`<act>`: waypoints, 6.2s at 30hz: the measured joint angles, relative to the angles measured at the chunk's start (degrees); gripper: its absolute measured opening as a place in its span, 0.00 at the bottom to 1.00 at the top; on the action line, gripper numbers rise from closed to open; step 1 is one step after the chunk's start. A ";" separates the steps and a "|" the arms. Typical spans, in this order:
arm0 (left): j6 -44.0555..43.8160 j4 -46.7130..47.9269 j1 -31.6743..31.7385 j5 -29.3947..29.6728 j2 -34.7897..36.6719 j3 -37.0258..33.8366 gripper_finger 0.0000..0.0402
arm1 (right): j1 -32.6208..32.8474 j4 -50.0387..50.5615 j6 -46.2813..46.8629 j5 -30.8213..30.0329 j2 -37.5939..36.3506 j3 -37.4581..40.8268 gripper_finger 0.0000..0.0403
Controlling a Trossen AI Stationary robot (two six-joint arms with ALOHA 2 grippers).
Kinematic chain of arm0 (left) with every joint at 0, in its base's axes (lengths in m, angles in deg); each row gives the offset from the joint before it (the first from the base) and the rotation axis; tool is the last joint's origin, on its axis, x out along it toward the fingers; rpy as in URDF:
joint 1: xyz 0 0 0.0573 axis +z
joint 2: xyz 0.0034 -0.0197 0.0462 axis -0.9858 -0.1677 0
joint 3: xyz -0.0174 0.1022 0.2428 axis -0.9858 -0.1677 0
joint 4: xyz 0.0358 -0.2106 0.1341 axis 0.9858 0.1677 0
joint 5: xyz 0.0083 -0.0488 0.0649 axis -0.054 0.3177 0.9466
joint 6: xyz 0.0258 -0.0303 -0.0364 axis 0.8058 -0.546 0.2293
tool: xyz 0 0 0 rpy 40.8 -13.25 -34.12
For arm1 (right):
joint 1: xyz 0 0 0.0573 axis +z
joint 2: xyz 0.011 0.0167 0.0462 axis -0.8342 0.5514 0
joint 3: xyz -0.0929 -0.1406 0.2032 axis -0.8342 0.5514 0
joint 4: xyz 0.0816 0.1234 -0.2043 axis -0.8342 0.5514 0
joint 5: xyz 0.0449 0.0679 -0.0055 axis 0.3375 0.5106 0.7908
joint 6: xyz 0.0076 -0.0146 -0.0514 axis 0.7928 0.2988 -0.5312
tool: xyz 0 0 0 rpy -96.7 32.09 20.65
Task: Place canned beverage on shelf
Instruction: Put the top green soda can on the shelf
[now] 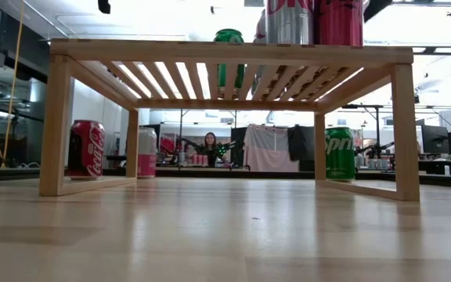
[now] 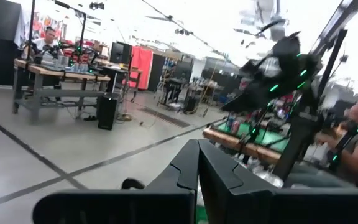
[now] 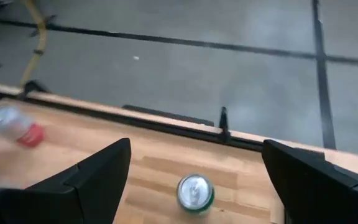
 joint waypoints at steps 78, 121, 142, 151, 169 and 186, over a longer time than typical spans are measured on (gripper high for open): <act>5.07 -3.35 -0.04 7.73 0.28 -0.02 0.45 | -15.63 -17.84 1.24 13.38 -0.03 32.18 0.71; -1.27 36.49 1.03 -40.08 -28.22 34.23 0.93 | 24.05 -57.12 -22.05 34.66 16.33 4.18 0.71; -1.57 34.88 -0.52 -45.91 -33.36 34.18 0.69 | 24.40 -57.60 -18.66 37.49 18.35 4.18 0.71; 0.09 39.46 0.47 -43.93 -31.21 34.21 0.69 | 24.29 -58.35 -16.36 37.77 17.67 4.23 0.86; -3.94 20.38 -1.75 -20.01 -13.01 18.40 0.69 | 24.19 -58.67 -19.76 25.94 14.84 4.23 0.91; -12.72 -22.33 -5.99 -21.50 -22.18 4.52 0.69 | 24.18 -73.62 -19.86 31.01 20.69 4.20 0.91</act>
